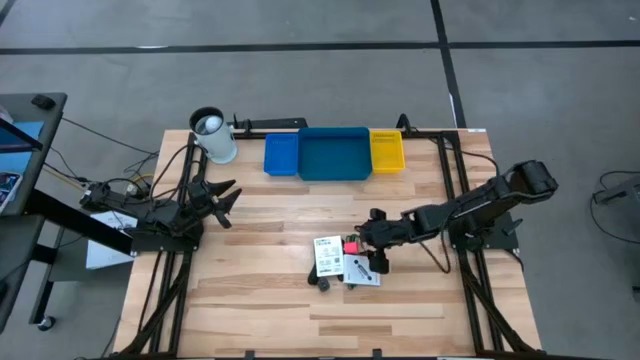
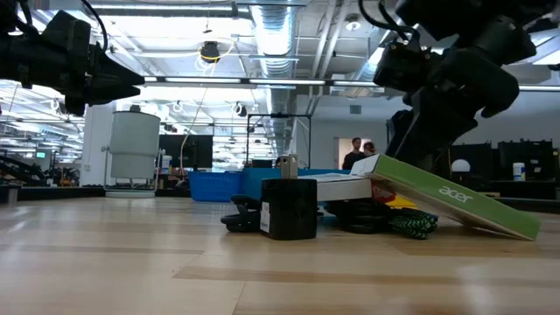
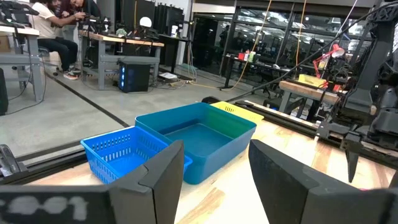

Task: Pick and place items into bin
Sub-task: Put the pink charger adapter into the yellow basket

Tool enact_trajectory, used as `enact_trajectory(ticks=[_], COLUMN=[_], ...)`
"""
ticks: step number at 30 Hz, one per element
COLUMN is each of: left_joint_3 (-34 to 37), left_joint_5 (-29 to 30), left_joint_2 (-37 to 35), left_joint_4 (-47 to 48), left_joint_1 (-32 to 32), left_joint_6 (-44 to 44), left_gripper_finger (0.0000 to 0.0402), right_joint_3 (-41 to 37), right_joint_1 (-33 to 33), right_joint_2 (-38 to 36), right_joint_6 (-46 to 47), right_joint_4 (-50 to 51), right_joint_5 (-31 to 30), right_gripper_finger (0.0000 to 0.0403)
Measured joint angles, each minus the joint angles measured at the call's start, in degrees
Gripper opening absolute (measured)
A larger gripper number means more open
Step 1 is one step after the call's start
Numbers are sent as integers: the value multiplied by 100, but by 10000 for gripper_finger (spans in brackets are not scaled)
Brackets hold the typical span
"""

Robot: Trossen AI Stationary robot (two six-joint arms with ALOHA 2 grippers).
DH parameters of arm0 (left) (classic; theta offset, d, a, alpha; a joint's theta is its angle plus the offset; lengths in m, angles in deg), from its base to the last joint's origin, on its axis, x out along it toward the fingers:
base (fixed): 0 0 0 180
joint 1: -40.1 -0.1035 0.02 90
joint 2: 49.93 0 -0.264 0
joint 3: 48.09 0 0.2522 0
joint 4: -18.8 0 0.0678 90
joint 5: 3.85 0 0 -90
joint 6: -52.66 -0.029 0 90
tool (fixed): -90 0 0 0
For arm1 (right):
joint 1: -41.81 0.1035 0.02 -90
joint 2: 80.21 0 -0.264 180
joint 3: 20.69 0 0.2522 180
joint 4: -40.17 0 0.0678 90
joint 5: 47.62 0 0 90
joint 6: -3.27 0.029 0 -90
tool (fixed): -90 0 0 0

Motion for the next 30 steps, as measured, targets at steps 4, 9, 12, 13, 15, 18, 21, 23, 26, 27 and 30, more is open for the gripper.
enact_trajectory(ticks=[4, 9, 12, 13, 15, 18, 21, 23, 26, 27, 30], left_joint_3=[-1, -2, -2, 0, 0, -1, -2, -2, -2, -2, -1], left_joint_5=[2, 1, 2, 0, 0, 1, 1, 2, 2, 2, 1], left_joint_2=[-1, -2, -1, -2, -2, 0, -2, -2, 0, -2, -2], left_joint_4=[0, 0, 0, 0, 0, 0, 0, 0, 0, 0, 0], left_joint_1=[2, 0, 1, 2, 0, 2, 1, 2, 0, 2, 1], left_joint_6=[-2, -1, -1, 0, 0, 0, -2, -2, -1, 0, 0], left_gripper_finger=[171, 171, 171, 171, 171, 171, 171, 171, 171, 171, 171], right_joint_3=[122, 218, 273, 288, 305, 305, 305, 305, 305, 305, 305], right_joint_1=[-89, -175, -202, -202, -211, -209, -209, -209, -209, -209, -209], right_joint_2=[22, 41, 70, 71, 70, 70, 70, 70, 71, 70, 70], right_joint_6=[-230, -444, -584, -628, -696, -702, -703, -703, -720, -742, -745], right_joint_4=[226, 313, 374, 379, 367, 402, 404, 397, 399, 399, 398], right_joint_5=[2, 137, 175, 175, 174, 209, 248, 281, 289, 289, 290], right_gripper_finger=[248, 248, 248, 248, 248, 248, 248, 248, 248, 248, 248])
